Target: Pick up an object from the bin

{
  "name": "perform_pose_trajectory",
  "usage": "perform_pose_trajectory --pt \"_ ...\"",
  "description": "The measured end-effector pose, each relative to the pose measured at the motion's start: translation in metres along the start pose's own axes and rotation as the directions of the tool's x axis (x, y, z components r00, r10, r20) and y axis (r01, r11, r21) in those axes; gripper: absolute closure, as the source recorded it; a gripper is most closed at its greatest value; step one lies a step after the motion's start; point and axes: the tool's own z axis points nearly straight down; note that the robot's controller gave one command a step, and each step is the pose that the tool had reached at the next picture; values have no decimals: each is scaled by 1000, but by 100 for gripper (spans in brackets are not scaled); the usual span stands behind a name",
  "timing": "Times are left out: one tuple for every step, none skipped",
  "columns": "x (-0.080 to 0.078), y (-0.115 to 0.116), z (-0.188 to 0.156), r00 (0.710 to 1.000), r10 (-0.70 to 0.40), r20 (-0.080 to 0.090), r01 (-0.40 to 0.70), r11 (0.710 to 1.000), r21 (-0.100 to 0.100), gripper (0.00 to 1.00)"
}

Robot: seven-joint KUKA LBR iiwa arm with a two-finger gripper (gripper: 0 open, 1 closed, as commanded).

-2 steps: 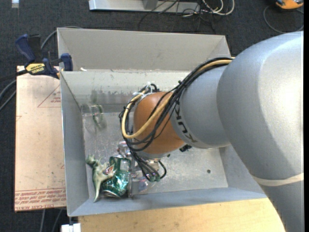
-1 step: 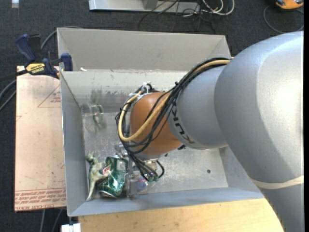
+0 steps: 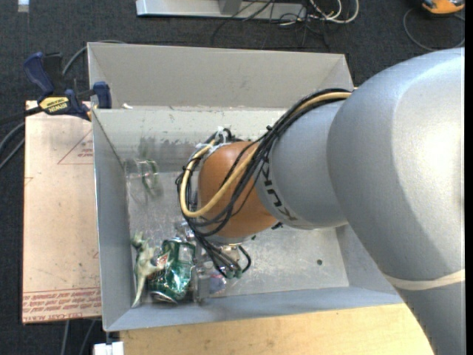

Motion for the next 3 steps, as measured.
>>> perform_pose_trajectory --pt "-54 -13 0 995 -100 5 100 995 0 0" --pt "-40 -14 0 999 -39 2 39 999 -1 0" --pt "-31 44 0 973 -231 6 231 973 1 0"
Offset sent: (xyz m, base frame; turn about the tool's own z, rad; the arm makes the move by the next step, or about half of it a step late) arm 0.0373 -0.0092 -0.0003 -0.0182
